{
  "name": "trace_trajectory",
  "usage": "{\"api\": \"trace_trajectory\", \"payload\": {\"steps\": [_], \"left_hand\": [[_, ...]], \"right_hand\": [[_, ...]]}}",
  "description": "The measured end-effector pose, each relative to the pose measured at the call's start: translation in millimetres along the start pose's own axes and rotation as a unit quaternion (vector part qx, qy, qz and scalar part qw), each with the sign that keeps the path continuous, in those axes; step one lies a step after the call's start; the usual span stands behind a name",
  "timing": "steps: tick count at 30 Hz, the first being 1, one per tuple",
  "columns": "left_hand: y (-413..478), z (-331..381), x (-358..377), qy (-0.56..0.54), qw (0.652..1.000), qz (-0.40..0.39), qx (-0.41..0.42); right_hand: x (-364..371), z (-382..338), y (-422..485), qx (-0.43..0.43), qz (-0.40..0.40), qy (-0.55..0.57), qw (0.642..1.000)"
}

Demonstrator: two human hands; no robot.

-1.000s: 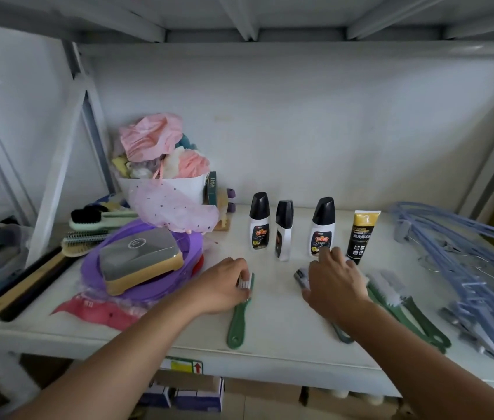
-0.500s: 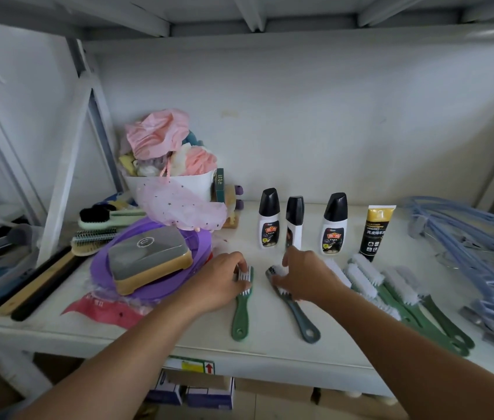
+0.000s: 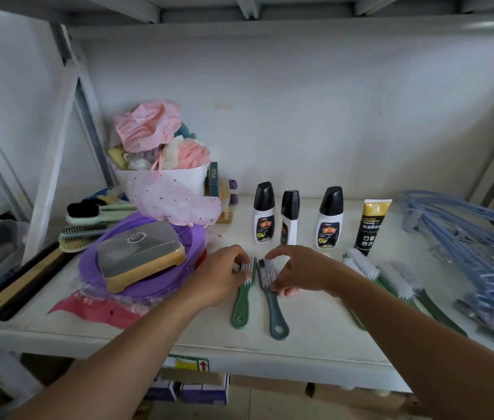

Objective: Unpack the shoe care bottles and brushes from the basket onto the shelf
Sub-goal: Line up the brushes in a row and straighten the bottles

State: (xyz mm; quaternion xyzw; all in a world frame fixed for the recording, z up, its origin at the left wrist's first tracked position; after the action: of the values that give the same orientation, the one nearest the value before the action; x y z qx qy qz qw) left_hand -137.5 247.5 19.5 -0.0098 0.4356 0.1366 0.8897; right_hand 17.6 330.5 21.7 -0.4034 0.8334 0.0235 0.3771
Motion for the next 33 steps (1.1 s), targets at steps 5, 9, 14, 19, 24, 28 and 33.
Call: {"api": "trace_trajectory", "payload": {"steps": [5, 9, 14, 19, 24, 28, 33], "left_hand": [[2.1, -0.3, 4.6, -0.015, 1.000, -0.006, -0.002], [4.4, 3.4, 6.9, -0.005, 1.000, -0.012, 0.000], [7.0, 2.9, 7.6, 0.001, 1.000, -0.006, -0.001], [5.5, 1.5, 4.8, -0.001, 1.000, 0.000, -0.014], [6.8, -2.7, -0.7, -0.039, 0.999, -0.005, -0.021], [7.3, -3.7, -0.2, -0.035, 0.999, -0.007, -0.016], [8.3, -6.8, 0.6, -0.038, 0.999, -0.010, -0.015]], "right_hand": [[-3.0, 7.5, 5.0, -0.008, 0.058, -0.061, 0.996], [-2.2, 10.1, 8.9, -0.006, 0.097, -0.079, 0.992], [-4.5, 5.8, 12.0, -0.024, 0.132, -0.121, 0.984], [-1.1, 4.8, 12.2, -0.045, 0.119, -0.090, 0.988], [2.4, 3.0, 13.3, -0.058, 0.112, -0.086, 0.988], [2.6, 3.8, 15.0, -0.060, 0.119, -0.084, 0.988], [4.5, 2.6, 15.0, -0.053, 0.110, -0.076, 0.990]]}}
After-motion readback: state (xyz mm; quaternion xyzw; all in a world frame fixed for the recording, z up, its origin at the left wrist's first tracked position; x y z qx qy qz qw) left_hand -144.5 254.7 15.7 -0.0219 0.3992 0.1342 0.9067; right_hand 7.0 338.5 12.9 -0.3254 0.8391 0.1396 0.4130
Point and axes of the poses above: each hand's wrist, its own y-axis towards the middle knuckle, its own x-axis out of the palm, z = x × y, the point moved 6 cm from there along y, towards the middle knuckle, and after that the axes turned 1 degree about z, right-handed, at the moved point
